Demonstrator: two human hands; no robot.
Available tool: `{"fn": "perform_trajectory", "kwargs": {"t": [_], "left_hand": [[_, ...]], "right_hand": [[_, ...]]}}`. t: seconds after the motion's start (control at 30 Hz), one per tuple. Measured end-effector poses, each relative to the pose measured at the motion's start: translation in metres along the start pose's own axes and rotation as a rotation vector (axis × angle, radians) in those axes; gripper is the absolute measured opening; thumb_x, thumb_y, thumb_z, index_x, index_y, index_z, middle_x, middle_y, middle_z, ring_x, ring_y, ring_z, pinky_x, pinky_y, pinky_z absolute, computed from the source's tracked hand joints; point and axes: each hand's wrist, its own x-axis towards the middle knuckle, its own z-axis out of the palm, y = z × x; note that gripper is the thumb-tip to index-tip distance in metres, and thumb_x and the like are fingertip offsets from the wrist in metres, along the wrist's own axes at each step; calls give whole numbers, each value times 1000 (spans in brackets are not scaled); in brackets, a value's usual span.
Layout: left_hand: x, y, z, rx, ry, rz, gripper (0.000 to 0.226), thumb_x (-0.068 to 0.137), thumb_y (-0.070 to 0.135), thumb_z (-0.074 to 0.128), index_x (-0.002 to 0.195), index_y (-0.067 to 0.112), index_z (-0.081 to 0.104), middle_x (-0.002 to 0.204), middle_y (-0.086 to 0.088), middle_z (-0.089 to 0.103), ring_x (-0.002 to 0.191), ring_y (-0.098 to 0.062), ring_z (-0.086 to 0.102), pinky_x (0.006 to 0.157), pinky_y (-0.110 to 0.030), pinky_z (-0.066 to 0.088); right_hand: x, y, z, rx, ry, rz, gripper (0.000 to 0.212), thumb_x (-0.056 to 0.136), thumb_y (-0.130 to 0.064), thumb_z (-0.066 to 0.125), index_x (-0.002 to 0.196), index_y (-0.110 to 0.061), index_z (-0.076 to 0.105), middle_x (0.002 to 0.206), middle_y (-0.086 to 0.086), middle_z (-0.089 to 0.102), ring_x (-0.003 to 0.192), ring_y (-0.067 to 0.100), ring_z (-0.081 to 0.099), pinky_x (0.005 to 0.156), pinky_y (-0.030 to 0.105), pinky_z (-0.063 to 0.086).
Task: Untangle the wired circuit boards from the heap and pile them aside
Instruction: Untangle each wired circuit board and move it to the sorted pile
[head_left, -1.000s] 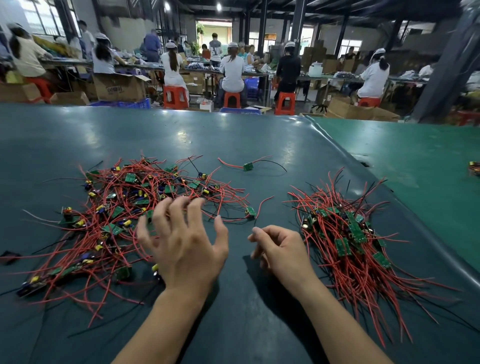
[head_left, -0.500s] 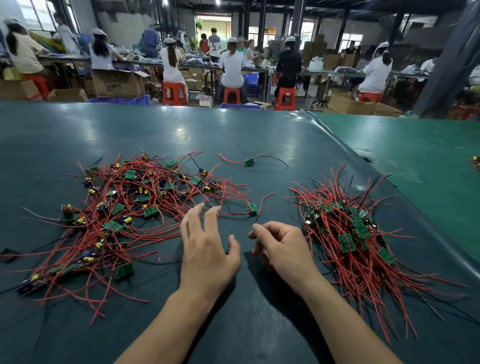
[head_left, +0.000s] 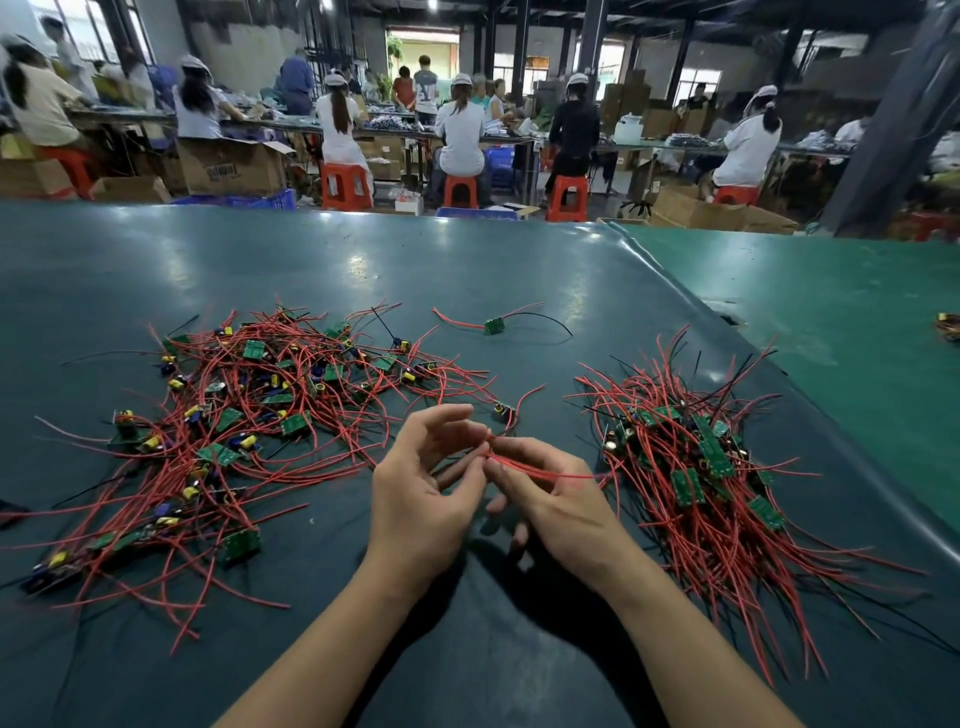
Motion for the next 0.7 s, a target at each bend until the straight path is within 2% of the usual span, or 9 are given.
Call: {"fn": "perform_trajectory", "kwargs": {"t": [0.07, 0.13, 0.23, 0.3, 0.33, 0.4, 0.5, 0.6, 0.7], "left_hand": [[0, -1, 0, -67, -39, -44, 43, 81, -20, 63, 111, 11, 58, 97, -10, 73, 95, -21, 71, 81, -23, 55], [-3, 2, 3, -58, -94, -2, 37, 81, -13, 66, 109, 11, 60, 99, -8, 74, 95, -19, 71, 81, -24, 56], [-7, 6, 2, 142, -136, 293, 21, 82, 0, 69, 100, 11, 66, 101, -3, 70, 97, -21, 69, 82, -31, 56], [-8, 5, 0, 366, -113, 498, 8, 85, 13, 67, 78, 11, 66, 82, 3, 65, 77, -13, 64, 67, -24, 50], [-9, 3, -1, 448, -80, 504, 24, 88, 22, 65, 66, 12, 63, 68, 8, 59, 62, -9, 57, 58, -23, 46], [-9, 5, 2, 521, -66, 290, 46, 92, 40, 57, 55, 12, 58, 51, 7, 55, 47, -12, 51, 48, -27, 43], [-6, 6, 5, 394, -29, -60, 39, 91, 52, 58, 75, 17, 65, 64, 8, 67, 58, -9, 64, 56, -23, 50], [0, 3, 3, 308, -2, -99, 14, 90, 29, 65, 80, 19, 67, 69, 5, 70, 58, -13, 66, 57, -25, 52], [-4, 3, 3, 170, -118, -145, 16, 85, 30, 67, 86, 14, 69, 74, -4, 72, 62, -17, 68, 59, -26, 53]], "right_hand": [[2, 0, 0, 23, 44, 0, 9, 94, -16, 61, 99, -11, 67, 65, -6, 67, 46, 4, 57, 36, 20, 42], [5, 2, -1, 33, 113, -2, 17, 96, -18, 59, 89, -6, 68, 62, -3, 65, 49, 7, 57, 38, 22, 43], [7, 2, 0, 136, 175, 11, 23, 98, -16, 55, 82, -6, 68, 63, 1, 65, 47, 10, 57, 36, 22, 43], [7, 1, -1, 185, 230, 18, 24, 98, -14, 55, 80, -6, 68, 62, 3, 66, 44, 10, 57, 35, 22, 43], [8, -1, -2, 218, 256, 18, 23, 98, -12, 55, 80, -5, 68, 62, 4, 67, 43, 11, 57, 34, 21, 42], [8, -3, -6, 276, 280, 16, 22, 97, -9, 55, 80, -4, 68, 63, 8, 68, 43, 13, 57, 35, 21, 41], [5, -4, -7, 225, 231, 14, 23, 96, -10, 56, 79, -6, 71, 64, 10, 69, 43, 15, 56, 37, 20, 40], [3, -1, -3, 86, 223, -47, 22, 96, -9, 58, 79, -6, 72, 65, 7, 70, 50, 13, 59, 44, 21, 45], [3, -1, -3, 78, 228, -84, 23, 96, -9, 57, 82, -8, 74, 69, 6, 71, 56, 13, 63, 49, 23, 52]]}}
